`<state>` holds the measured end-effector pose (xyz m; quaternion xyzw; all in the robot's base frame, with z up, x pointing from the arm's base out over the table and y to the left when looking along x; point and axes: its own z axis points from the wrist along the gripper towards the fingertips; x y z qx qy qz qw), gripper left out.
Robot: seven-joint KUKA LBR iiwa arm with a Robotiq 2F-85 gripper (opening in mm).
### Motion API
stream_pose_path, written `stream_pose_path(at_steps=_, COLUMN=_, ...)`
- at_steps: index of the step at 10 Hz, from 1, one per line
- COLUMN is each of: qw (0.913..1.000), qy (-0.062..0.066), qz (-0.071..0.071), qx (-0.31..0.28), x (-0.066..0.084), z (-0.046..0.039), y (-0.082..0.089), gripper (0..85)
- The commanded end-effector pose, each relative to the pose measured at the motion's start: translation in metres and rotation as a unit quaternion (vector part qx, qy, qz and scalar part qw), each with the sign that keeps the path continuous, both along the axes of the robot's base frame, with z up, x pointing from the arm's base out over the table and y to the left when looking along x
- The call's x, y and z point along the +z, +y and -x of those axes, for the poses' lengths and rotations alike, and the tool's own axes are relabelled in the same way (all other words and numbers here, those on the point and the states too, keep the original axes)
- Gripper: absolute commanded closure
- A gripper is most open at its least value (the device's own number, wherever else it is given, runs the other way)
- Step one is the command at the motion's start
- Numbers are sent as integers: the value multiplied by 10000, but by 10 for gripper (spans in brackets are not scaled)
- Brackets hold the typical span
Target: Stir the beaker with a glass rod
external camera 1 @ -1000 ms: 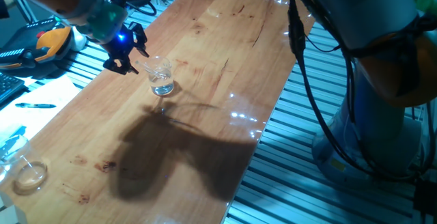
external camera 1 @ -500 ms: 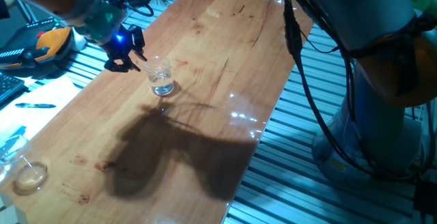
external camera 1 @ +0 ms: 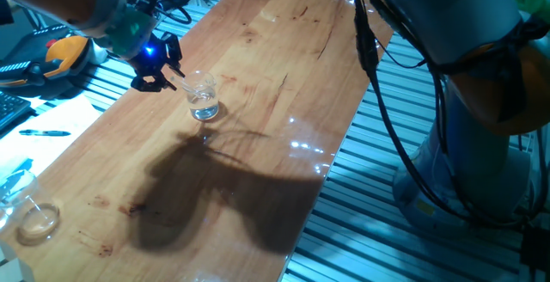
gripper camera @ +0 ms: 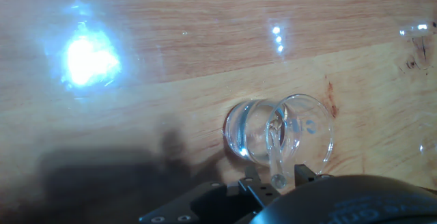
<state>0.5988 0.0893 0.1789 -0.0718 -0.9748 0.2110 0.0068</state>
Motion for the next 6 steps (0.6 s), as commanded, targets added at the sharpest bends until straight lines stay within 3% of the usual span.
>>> stream_pose_path(at_steps=1, qw=10000, qy=10, qz=15, qx=7, x=8, z=-10, y=4, gripper=510)
stream_pose_path(at_steps=4, qw=10000, qy=14, qz=84, qx=-3, x=23, z=-21, y=0, gripper=510)
stream_pose_path(at_steps=6, qw=9998, qy=-61, qz=172, qx=-53, x=-3, z=-37, y=0, gripper=510)
